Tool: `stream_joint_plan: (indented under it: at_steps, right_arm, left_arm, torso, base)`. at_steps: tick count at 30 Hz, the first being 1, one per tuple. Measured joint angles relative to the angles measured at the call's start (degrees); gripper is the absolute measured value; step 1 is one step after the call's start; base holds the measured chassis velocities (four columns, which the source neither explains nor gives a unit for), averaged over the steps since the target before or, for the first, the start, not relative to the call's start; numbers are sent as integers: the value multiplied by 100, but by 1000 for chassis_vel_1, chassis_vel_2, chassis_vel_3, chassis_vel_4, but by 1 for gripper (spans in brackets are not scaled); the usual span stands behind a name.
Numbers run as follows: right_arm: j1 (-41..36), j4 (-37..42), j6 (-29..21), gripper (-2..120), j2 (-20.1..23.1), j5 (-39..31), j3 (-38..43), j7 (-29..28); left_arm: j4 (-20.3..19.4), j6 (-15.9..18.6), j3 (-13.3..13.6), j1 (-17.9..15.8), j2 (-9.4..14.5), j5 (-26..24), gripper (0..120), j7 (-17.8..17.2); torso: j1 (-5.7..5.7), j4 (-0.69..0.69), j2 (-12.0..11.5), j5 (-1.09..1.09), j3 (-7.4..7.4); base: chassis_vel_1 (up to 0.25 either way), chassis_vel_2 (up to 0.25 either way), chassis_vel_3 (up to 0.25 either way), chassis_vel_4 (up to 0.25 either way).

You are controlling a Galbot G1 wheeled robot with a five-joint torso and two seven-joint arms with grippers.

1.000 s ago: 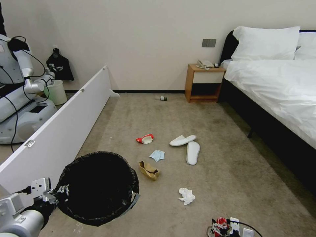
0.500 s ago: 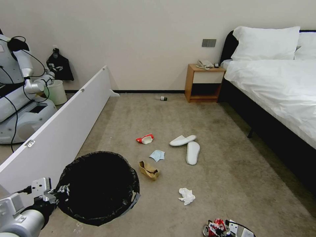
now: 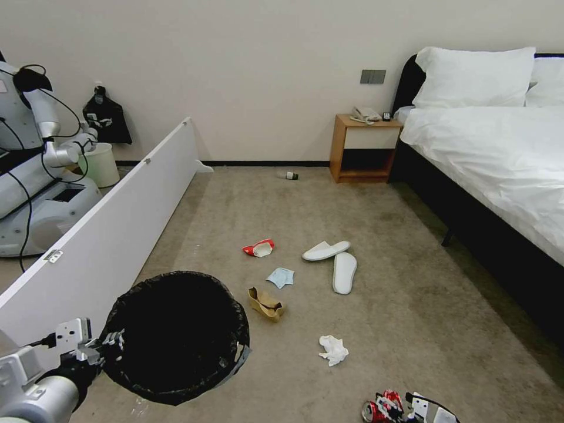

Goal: Pick up the trash bin, then pick up the garbage from the floor and place it into the trash bin.

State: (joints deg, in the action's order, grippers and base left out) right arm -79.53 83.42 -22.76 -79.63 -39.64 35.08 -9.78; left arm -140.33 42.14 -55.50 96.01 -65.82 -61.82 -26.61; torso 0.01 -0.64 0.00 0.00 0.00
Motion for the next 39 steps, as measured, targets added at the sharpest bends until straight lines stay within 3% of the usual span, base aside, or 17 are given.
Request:
stream_joint_plan:
  at_steps: [7, 20, 23, 27, 39]
  right_arm:
    - [45, -61, -72, 98, 1, -2, 30, -13]
    - [71, -128, -297, 49, 6, 26, 40, -34]
    - [69, -126, -300, 47, 7, 43, 40, -32]
    - [60, -110, -314, 32, 10, 75, 43, -34]
    - [10, 1, -325, 9, 44, 172, 45, -15]
  left_arm:
    - [-4, -1, 8, -9, -2, 3, 4, 0]
    - [2, 0, 20, -36, 5, 3, 4, -5]
    - [6, 0, 25, -40, 6, 4, 4, -6]
    - [16, 0, 34, -55, 15, 6, 4, -8]
    - [53, 0, 53, -90, 25, 5, 4, -11]
  torso:
    - [0, 0, 0, 0, 0]
    - [0, 0, 0, 0, 0]
    - [0, 0, 0, -1, 0]
    - [0, -1, 0, -1, 0]
    - [0, 0, 0, 1, 1]
  base:
    - [0, 0, 0, 0]
    - [0, 0, 0, 0]
    - [0, 0, 0, 0]
    - [0, 0, 0, 0]
    - [0, 0, 0, 0]
